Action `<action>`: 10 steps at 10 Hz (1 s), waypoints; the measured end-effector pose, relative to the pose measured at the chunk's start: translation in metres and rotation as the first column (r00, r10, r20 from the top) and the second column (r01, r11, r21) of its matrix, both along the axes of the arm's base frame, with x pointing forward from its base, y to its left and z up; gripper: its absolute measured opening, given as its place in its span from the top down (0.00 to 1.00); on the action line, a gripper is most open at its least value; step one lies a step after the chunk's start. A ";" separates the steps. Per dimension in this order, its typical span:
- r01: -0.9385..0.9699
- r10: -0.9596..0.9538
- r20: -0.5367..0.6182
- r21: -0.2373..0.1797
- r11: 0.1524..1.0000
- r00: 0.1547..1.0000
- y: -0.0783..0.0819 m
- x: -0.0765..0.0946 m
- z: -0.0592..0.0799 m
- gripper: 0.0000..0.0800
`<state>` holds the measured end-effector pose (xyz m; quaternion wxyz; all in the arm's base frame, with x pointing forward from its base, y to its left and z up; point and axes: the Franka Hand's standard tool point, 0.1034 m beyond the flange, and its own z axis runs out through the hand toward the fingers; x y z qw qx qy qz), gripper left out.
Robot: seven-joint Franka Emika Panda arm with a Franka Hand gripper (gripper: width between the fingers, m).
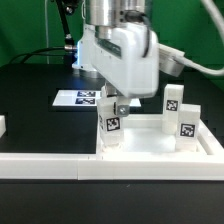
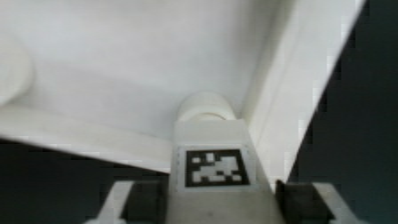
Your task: Assemble square table
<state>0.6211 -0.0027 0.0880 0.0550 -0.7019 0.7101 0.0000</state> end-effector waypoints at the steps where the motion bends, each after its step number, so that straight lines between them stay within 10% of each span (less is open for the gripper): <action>1: 0.091 -0.091 0.002 0.022 0.996 0.996 0.001 0.000 0.000 0.64; 4: 0.121 -0.121 0.002 0.041 0.992 0.993 0.000 -0.001 -0.001 0.64; 6: 0.089 -0.090 0.004 0.036 0.995 0.996 0.001 -0.001 -0.001 0.25; 10: -0.394 0.395 0.010 -0.054 0.917 0.918 0.005 -0.002 -0.002 0.19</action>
Offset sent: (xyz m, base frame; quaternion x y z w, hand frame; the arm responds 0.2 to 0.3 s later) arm 0.0000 0.0000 0.0000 0.0000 0.0000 0.0000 1.0000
